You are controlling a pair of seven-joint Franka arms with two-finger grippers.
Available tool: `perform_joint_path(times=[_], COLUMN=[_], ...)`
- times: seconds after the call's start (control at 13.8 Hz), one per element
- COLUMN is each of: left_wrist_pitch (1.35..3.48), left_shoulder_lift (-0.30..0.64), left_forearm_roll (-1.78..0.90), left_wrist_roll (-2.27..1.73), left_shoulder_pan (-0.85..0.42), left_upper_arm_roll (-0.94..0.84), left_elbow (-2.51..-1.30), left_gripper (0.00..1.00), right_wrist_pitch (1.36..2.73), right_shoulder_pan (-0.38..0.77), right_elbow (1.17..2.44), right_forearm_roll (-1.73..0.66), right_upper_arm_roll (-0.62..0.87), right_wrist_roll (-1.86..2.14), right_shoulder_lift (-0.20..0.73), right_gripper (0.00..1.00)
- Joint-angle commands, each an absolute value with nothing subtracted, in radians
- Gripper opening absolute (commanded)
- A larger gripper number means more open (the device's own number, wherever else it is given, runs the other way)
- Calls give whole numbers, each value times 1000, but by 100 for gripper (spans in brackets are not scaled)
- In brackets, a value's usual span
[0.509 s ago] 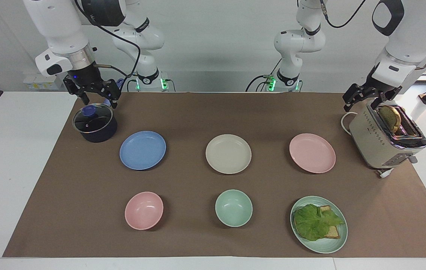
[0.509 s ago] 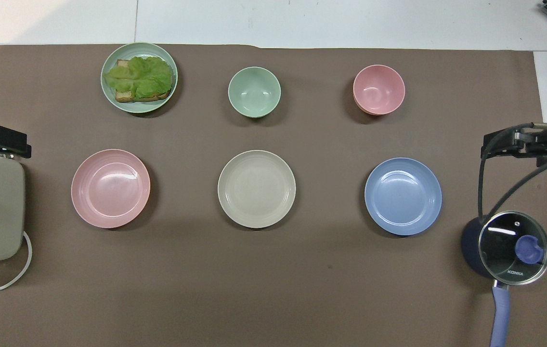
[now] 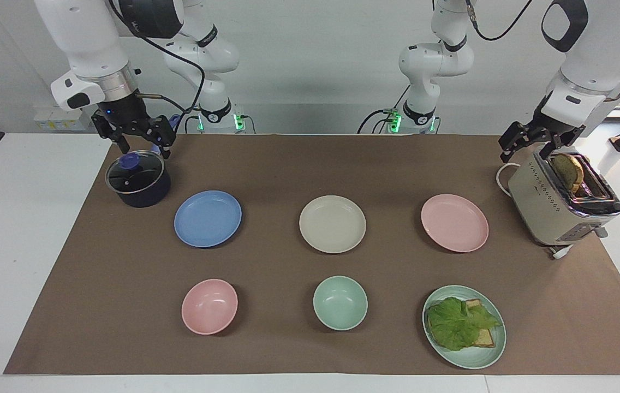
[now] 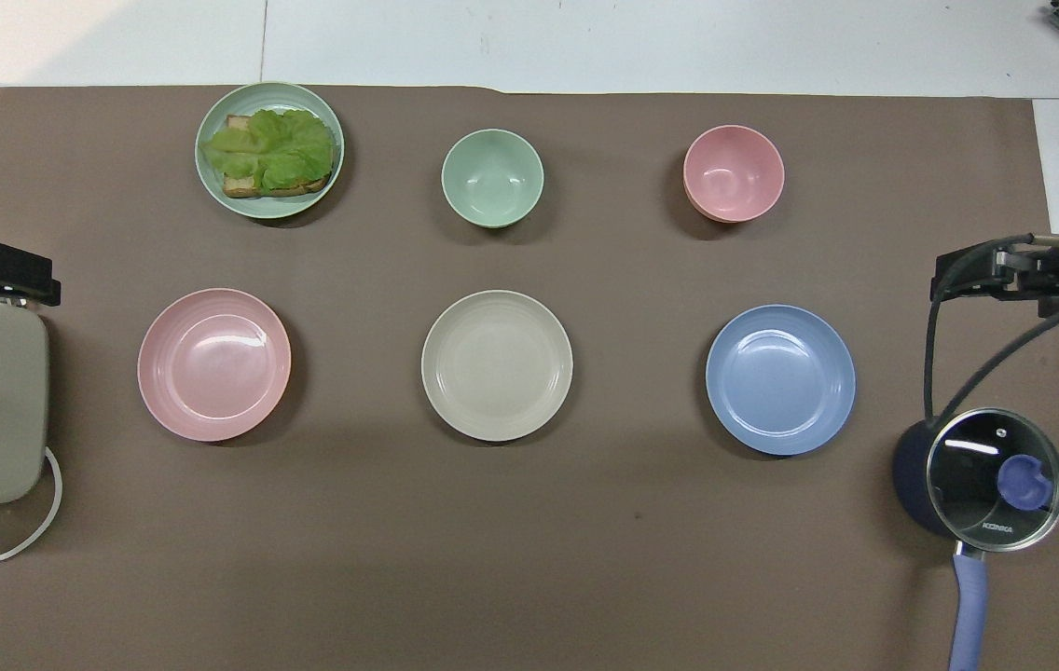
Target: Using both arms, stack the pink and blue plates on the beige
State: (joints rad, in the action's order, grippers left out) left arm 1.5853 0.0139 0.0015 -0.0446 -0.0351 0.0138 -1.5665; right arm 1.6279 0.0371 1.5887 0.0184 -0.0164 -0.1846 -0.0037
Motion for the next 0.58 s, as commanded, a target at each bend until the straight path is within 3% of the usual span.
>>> perform_joint_path(times=[0.0,0.51], left_wrist_pitch=[1578,1578], left_shoulder_lift=[0,0], left_forearm_roll=[14,14], left_wrist_roll=[-54,-54], left_shoulder_pan=[-35,-35], left_upper_arm_roll=[14,14], left_elbow=[-1582,-1582], left_gripper=[100,100], right_wrist_pitch=[1640,1637], right_shoulder_pan=[28,26], right_elbow=[1589,1581], right_forearm_roll=[-8,-8], right_upper_arm_roll=[-11,-11], right_wrist_roll=[-170,-164], right_shoulder_lift=[-3,5], right_gripper=[100,100])
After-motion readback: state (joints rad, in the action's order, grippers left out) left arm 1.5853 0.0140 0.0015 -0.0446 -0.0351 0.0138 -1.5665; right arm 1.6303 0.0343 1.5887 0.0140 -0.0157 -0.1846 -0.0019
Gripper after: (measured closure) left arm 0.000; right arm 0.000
